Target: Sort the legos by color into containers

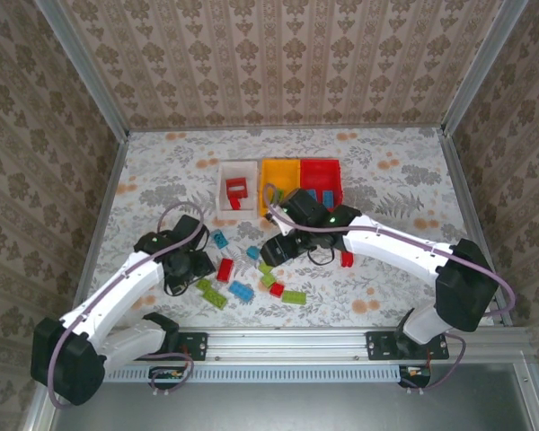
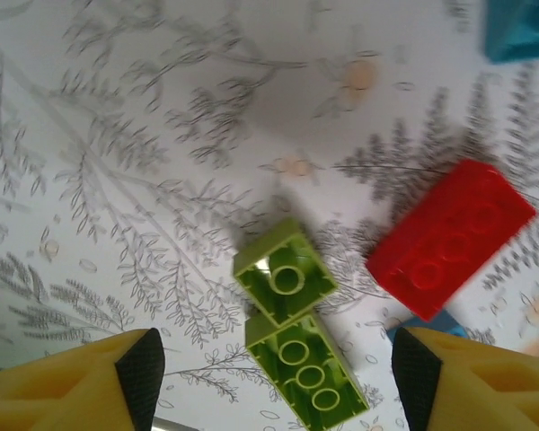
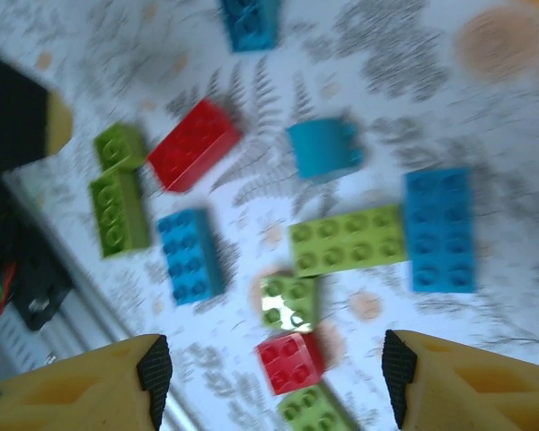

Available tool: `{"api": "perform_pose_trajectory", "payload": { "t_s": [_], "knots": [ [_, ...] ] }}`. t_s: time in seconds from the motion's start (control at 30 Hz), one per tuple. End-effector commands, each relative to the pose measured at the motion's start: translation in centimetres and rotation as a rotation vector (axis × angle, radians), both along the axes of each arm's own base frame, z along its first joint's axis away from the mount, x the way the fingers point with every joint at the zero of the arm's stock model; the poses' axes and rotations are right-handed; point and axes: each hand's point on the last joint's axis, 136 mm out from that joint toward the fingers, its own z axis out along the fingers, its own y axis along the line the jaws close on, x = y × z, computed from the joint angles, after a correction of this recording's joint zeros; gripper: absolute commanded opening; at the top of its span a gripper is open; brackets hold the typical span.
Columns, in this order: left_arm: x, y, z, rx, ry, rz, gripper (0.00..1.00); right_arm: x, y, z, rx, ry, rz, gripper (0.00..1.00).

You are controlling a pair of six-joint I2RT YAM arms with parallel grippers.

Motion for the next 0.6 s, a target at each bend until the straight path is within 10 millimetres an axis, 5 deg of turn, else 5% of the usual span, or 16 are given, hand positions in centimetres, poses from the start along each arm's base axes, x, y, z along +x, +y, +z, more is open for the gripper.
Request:
{"api": "perform_pose_trajectory", "payload": {
  "t_s": [0.0,0.27,0.57],
  "knots": [
    [0.7,-1.0,-0.9,-0.118,0.004,0.216,0.73,-2.2,3.0,1.2,0.114,0.030,0.152,0.70],
    [0.9,-1.9,-3.7,-0.166,0.062,0.311,0.73,-3.7,4.6,1.3,0.146,0.051,0.211,0.74],
    [0.1,-0.8,-5.8,-0.165,0.100,0.376,0.55,-3.4,4.3,1.3,0.132,0.041,0.188,0.74]
  ]
}}
